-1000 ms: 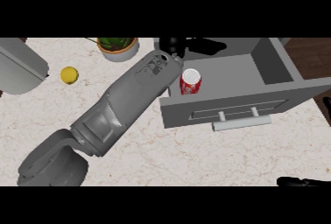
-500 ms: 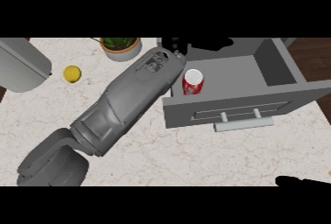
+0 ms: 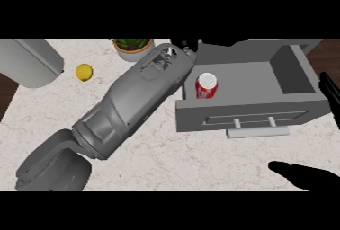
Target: Pick up the can, place it into the drawer and close the drawer
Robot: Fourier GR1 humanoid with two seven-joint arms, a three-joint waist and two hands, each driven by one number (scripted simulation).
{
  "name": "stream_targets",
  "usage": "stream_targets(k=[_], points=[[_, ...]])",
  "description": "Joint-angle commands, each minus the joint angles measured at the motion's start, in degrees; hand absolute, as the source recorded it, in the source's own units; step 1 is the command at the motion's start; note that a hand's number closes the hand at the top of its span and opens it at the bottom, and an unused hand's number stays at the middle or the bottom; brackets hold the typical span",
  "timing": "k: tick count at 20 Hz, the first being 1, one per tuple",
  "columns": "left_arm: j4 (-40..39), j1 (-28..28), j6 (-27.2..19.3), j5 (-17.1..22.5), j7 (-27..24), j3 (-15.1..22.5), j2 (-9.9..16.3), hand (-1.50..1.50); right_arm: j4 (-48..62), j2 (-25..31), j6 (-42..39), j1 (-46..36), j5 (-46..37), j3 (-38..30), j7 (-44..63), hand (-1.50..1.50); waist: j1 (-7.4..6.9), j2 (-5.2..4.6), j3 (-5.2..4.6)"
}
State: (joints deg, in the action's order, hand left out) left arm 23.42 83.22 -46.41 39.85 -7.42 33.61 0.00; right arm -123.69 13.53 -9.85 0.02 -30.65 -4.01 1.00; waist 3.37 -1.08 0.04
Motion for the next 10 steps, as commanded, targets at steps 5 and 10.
stream_targets(k=[5,10], points=[[1.5,1.1,-1.5,-0.6,2.7,0.5,0.0,-1.5,11.2,2.3,4.5,-4.1,-18.6,7.5,-2.2,-1.5,-3.03,0.7,-0.01],[6.5,-2.8,-4.0,-1.5,3.6,0.7,0.0,-1.5,20.8,0.1,10.5,-4.5,-28.8,11.8,-1.4,-1.5,-3.93,1.14,-0.03]])
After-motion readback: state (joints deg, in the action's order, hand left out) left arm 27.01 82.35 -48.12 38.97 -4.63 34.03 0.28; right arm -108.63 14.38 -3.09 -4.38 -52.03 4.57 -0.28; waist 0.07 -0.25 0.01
